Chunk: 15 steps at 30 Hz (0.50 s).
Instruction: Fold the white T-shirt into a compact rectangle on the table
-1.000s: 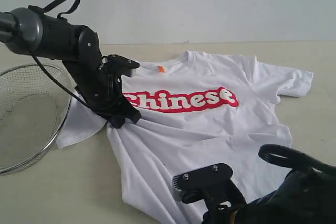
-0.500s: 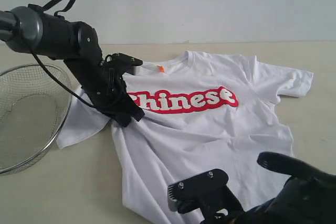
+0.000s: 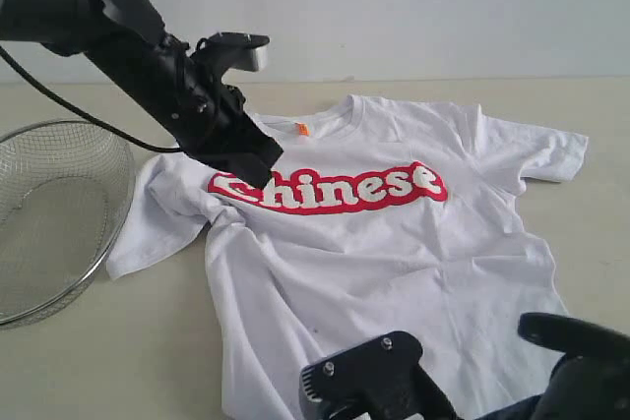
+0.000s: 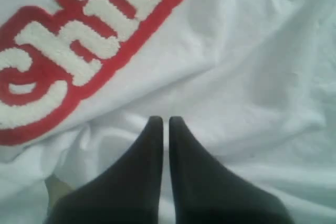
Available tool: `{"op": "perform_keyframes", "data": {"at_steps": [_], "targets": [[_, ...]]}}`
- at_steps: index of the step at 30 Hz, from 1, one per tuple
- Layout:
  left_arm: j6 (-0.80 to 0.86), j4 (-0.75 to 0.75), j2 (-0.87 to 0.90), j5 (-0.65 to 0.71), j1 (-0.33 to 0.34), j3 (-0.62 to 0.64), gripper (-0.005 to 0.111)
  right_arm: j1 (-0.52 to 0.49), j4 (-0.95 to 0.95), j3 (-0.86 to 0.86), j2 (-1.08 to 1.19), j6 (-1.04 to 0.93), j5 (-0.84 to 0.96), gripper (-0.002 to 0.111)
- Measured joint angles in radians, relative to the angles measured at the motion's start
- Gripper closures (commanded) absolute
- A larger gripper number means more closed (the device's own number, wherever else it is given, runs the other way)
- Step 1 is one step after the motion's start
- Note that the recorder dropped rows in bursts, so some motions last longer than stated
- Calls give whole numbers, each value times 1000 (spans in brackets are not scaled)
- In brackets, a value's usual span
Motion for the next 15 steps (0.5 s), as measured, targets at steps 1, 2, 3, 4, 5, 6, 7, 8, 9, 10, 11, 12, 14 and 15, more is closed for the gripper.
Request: {"op": "perform_keyframes", "data": {"at_steps": [1,2,3,4,5,6,7,8,9,10,11,12,14,15], "targets": [[0,-5,-13,15,0,0,102,0,1,0,-22,2,0,108],[0,-13,-32,32,0,2,102,-2,3,0,-42,2,0,108],[0,-21,-44,40,0,9,102,-2,3,0,-57,4,0,108],[-2,-32,-61,47,0,17,102,-4,3,0,-73,6,0,108],[-4,-50,-79,53,0,33,102,-6,3,0,-88,6,-2,108],[-11,-61,-99,59,0,47,102,-8,3,0,-101,6,-2,108],[-19,-75,-118,61,0,69,102,-17,3,0,-113,8,-2,108],[-29,-82,-148,62,0,98,102,-30,3,2,-124,12,-2,108],[-38,-90,-171,63,0,132,102,-45,3,4,-133,13,-2,108],[-46,-95,-201,67,0,173,102,-68,3,12,-145,14,-2,108],[-53,-100,-233,70,0,219,102,-96,3,19,-159,14,0,108],[-58,-102,-259,74,0,258,102,-120,1,27,-171,14,5,108],[-65,-116,-328,81,0,363,102,-183,-13,37,-204,14,19,108],[-65,-124,-362,83,0,405,102,-209,-21,38,-220,14,30,108]]}}
